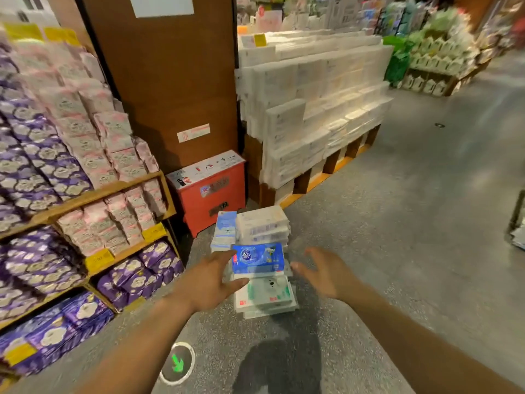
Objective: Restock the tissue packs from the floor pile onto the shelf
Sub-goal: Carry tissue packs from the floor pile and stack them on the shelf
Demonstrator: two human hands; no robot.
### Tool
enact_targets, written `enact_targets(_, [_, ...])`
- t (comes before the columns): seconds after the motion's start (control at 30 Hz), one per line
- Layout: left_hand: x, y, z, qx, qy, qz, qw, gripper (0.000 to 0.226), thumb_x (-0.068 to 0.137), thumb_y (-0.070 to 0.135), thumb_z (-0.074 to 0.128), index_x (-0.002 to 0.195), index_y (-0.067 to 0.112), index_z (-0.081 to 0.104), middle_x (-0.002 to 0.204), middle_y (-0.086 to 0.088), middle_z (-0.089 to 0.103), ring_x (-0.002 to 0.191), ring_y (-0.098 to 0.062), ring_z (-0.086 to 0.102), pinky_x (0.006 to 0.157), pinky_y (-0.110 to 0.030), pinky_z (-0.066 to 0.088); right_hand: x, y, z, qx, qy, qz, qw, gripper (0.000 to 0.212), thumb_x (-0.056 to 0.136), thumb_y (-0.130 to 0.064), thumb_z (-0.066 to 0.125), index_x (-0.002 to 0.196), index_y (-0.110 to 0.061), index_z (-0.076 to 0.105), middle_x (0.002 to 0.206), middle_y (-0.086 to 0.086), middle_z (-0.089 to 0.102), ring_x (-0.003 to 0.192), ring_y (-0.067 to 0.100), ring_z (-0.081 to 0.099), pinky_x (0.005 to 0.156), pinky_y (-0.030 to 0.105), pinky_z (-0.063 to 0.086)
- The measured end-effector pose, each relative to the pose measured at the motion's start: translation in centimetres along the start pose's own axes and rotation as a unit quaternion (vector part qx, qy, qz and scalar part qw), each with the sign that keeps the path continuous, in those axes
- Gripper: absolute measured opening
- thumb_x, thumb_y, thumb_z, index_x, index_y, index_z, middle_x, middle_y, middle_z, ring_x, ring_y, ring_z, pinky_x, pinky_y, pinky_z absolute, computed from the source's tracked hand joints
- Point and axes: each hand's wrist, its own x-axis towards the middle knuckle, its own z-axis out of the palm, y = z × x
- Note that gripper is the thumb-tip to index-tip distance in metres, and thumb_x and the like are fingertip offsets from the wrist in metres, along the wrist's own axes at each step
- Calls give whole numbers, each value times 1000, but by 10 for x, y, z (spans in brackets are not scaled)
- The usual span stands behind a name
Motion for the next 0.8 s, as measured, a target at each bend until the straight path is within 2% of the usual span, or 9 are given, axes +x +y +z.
enact_targets(0.1, [56,-22,-8,-23,-9,-1,1000,98,72,92,34,149,31,35,149,3,47,133,-19,47,105,-38,44,67,-2,-7,-12,-22,3,1000,52,101,-46,53,139,-10,54,138,11,60,121,27,57,96,34,44])
enact_targets(0.2, [117,-47,-17,-42,-16,11,999,74,81,77,48,142,35,43,140,3,56,125,-19,53,99,-35,46,142,0,-3,-11,-32,19,999,55,100,-48,55,141,-12,52,139,11,59,123,27,56,98,36,44])
enact_targets(0.27, [159,-72,-17,-40,-25,8,999,84,78,83,43,144,30,43,141,1,54,127,-20,52,101,-36,45,192,0,4,-21,-33,39,998,59,99,-52,53,144,-14,48,142,10,55,128,27,53,102,37,43])
enact_targets(0.33, [204,-102,-11,-23,-38,-6,999,105,70,95,27,151,28,34,150,1,46,134,-20,45,107,-38,42,242,2,14,-27,-41,53,997,62,101,-53,48,148,-14,42,148,11,48,134,29,47,108,38,38])
enact_targets(0.37, [225,-114,-7,-18,-46,-16,999,109,69,96,25,153,27,31,152,0,44,136,-21,43,108,-39,40,266,5,20,-37,-46,53,997,60,102,-52,46,149,-14,41,149,12,46,136,30,45,109,38,37])
enact_targets(0.5, [300,-150,6,-20,-48,-35,998,86,85,73,51,153,23,31,151,-4,45,134,-24,44,107,-36,40,355,27,48,-12,-8,86,996,59,100,-53,49,143,-13,47,142,11,55,128,28,53,102,38,42])
enact_targets(0.57, [335,-172,30,-22,-53,-53,997,81,89,67,53,154,26,28,154,-3,41,138,-24,40,109,-38,38,395,43,72,5,-3,105,994,55,100,-52,50,141,-14,48,139,10,57,125,28,55,99,37,43])
enact_targets(0.67, [387,-212,88,-20,-36,-78,996,88,85,78,45,154,25,30,150,-5,46,136,-27,43,107,-41,41,458,84,118,11,-8,133,991,56,100,-50,51,143,-15,45,139,10,57,125,29,55,100,38,44])
enact_targets(0.8, [458,-277,184,-11,-42,-118,992,76,90,59,58,152,27,29,150,-5,44,135,-26,44,103,-36,41,557,161,210,-9,-11,144,989,69,95,-61,51,147,-17,40,142,11,55,126,31,55,100,41,47])
